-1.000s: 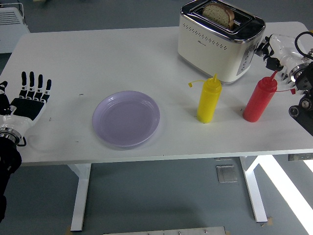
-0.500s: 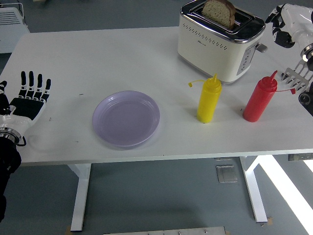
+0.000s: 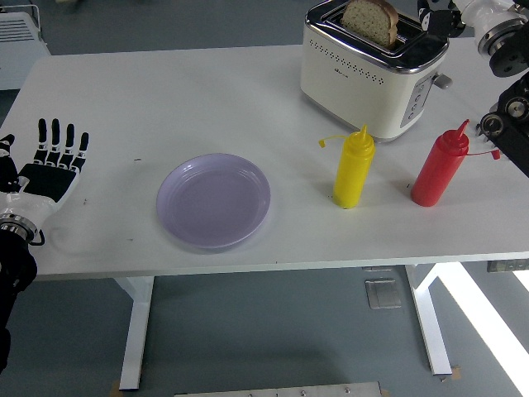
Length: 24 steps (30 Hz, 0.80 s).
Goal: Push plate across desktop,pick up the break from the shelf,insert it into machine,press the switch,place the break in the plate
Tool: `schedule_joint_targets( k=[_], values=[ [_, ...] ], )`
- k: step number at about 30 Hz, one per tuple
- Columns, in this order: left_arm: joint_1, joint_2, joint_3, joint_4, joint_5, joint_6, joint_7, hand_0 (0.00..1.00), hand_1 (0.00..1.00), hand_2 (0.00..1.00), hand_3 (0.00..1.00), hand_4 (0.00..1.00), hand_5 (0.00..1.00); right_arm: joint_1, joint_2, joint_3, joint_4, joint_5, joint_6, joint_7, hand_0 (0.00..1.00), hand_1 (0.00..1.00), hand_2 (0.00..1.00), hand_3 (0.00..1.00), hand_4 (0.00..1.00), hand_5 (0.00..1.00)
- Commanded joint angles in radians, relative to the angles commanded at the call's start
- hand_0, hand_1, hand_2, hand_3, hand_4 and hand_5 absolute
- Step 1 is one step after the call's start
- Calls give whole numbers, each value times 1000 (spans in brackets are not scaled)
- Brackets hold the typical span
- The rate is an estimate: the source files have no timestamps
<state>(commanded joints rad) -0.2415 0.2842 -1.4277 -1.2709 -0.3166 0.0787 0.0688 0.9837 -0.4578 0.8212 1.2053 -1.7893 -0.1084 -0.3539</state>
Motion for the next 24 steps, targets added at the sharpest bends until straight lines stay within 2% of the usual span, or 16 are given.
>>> schedule_joint_targets(
  k=[1,2,7,8,16,24],
  values=[
    [-1,1,3,0,5,0,-1,782,708,664,665,587,929,21,10,-17,-20,15,1,1,537,635,678,674,586,22],
    [-2,1,5,-1,9,1,-3,783,709,664,665,587,929,40,20,-32,-39,27,2,3,622,683,706,695,625,57],
    [-8,5,23,1,33,2,-11,783,709,664,665,587,929,155,94,-121,-164,82,-10,28,622,683,706,695,625,57],
    [-9,5,27,2,36,2,-12,783,709,664,665,587,928,172,108,-134,-185,85,-12,34,676,700,716,703,652,95],
    [-15,9,52,4,58,5,-22,784,709,664,664,587,927,306,215,-224,-399,144,-24,80,681,703,718,706,668,122],
    [-18,13,65,4,76,8,-32,784,709,664,665,588,927,367,303,-317,-617,235,-35,116,685,706,720,708,675,139]
  ],
)
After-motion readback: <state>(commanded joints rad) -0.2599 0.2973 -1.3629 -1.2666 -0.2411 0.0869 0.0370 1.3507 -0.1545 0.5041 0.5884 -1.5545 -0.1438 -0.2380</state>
